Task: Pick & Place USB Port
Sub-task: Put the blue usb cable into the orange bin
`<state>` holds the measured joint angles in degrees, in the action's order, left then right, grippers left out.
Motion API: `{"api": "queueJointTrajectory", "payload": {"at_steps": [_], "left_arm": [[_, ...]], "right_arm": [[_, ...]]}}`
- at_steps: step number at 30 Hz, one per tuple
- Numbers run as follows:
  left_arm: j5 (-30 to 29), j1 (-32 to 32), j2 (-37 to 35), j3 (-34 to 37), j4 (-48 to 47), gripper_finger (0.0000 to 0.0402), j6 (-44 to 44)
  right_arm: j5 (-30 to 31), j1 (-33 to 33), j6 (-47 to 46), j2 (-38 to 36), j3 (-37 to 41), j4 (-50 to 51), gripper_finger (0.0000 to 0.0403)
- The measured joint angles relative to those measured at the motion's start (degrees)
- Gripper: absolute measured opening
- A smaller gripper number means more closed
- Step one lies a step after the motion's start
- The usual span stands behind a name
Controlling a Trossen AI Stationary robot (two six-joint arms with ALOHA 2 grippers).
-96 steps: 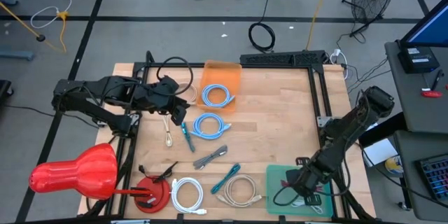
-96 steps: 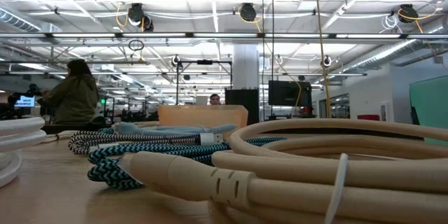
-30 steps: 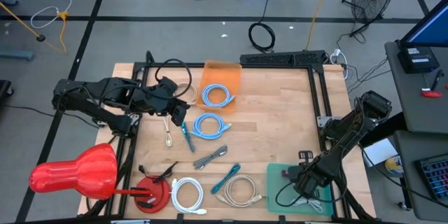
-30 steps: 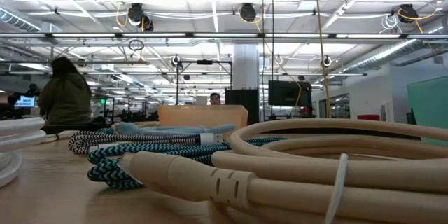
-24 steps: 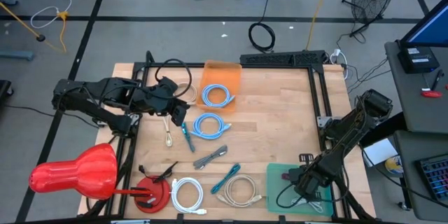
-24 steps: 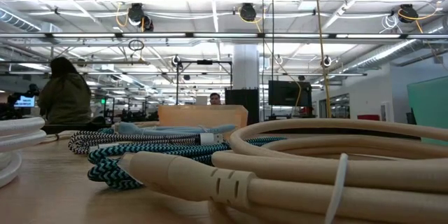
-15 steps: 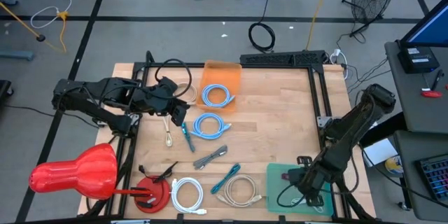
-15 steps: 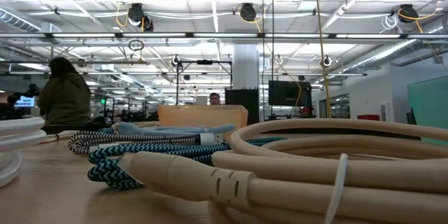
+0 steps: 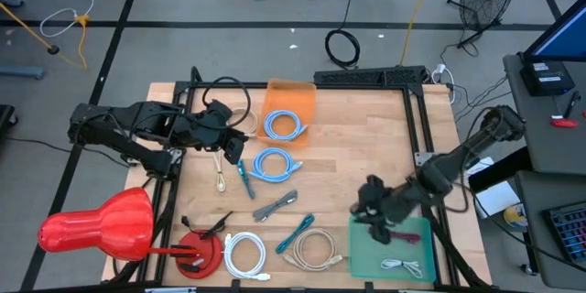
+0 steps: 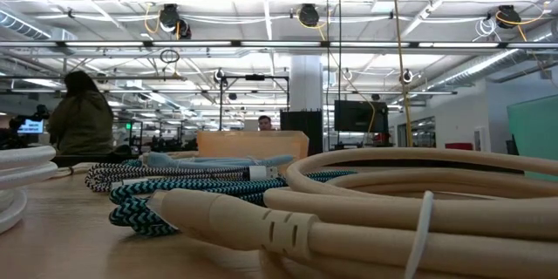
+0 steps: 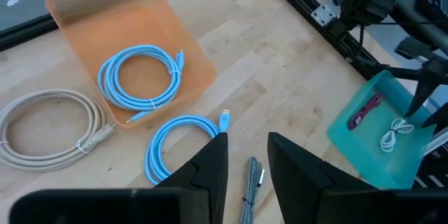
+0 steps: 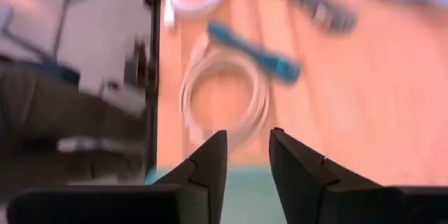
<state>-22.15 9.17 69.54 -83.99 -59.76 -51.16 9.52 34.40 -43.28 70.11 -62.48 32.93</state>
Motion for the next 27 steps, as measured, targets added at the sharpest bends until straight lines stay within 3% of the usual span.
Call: {"api": "queueJointTrajectory", "payload": {"at_steps": [7, 15, 23, 27], "left_arm": [[-0.26, 0.00, 0.00, 0.00, -0.01, 0.0103, 0.00], [-0.48, -0.02, 0.00, 0.00, -0.01, 0.0103, 2.03], [-1.03, -1.44, 0.62, 0.32, -4.10, 0.0103, 4.31], [4.00, -3.40, 2.13, 4.56, -7.24, 0.0103, 3.67]], "right_arm": [[1.06, -10.15, 6.27, 1.34, 0.00, -10.24, 0.0091], [0.66, -22.13, 6.67, 5.28, -0.02, -10.96, 0.0091], [-5.13, -31.30, 6.07, 9.82, 0.00, -13.77, 0.0091], [-7.37, -33.55, 4.62, 11.15, -0.02, -14.65, 0.0091]]}}
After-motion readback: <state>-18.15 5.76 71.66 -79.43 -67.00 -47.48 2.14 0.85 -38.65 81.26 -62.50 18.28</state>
